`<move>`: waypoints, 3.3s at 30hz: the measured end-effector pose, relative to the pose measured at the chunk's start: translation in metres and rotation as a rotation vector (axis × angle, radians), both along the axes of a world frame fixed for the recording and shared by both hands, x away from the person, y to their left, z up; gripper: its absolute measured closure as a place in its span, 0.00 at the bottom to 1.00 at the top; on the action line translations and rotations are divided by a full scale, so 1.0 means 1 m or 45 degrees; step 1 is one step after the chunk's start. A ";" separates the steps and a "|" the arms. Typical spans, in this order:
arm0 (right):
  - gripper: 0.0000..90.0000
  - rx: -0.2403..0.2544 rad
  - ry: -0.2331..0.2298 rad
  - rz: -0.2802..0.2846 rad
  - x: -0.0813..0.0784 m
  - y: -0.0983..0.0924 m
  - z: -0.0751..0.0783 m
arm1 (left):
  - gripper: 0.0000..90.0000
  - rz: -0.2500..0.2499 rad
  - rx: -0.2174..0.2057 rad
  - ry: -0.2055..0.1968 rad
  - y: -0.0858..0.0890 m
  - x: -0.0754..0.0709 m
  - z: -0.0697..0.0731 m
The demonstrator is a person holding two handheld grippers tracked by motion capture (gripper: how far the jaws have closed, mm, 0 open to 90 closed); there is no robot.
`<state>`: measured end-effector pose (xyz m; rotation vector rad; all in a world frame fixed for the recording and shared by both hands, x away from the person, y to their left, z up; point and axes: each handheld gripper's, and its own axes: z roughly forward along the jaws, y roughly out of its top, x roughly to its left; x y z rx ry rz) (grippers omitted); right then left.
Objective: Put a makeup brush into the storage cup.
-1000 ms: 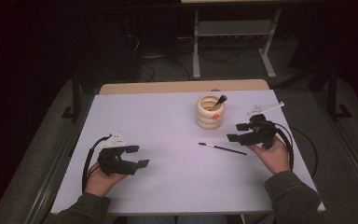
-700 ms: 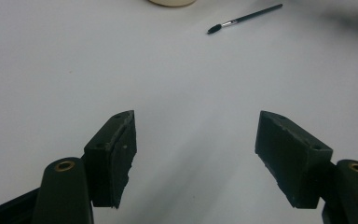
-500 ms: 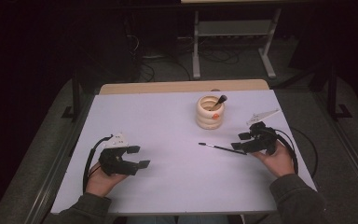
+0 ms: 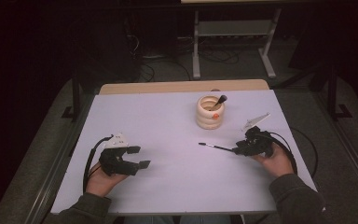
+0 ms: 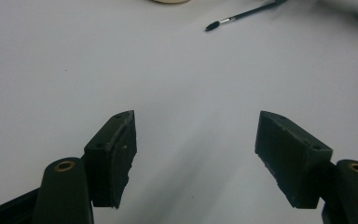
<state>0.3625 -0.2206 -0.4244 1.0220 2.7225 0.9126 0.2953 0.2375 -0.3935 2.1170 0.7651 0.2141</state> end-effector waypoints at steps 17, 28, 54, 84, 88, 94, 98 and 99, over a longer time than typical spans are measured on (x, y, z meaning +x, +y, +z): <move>0.90 -0.126 -0.004 0.096 0.003 0.013 -0.007 | 0.32 -0.007 0.000 0.001 0.000 0.000 -0.001; 0.94 -0.231 0.026 0.214 0.014 0.021 -0.004 | 0.32 -0.006 0.005 0.005 -0.001 0.000 -0.001; 0.95 -0.177 0.046 0.273 0.011 0.027 0.001 | 0.32 -0.012 -0.006 0.007 0.000 0.001 -0.001; 0.95 -0.001 0.006 0.461 -0.034 0.031 0.023 | 0.32 -0.040 0.003 0.002 -0.002 -0.001 0.001; 0.95 0.022 -0.017 0.497 -0.043 0.036 0.025 | 0.32 -0.052 0.005 0.014 -0.005 -0.003 0.000; 0.95 0.086 -0.059 0.542 -0.055 0.044 0.034 | 0.32 -0.085 0.001 0.013 -0.005 -0.008 0.003; 0.95 0.121 -0.083 0.568 -0.059 0.049 0.041 | 0.32 -0.093 -0.017 0.017 -0.003 -0.012 0.004; 0.95 0.129 -0.083 0.566 -0.060 0.051 0.042 | 0.32 -0.101 -0.017 0.014 -0.002 -0.013 0.004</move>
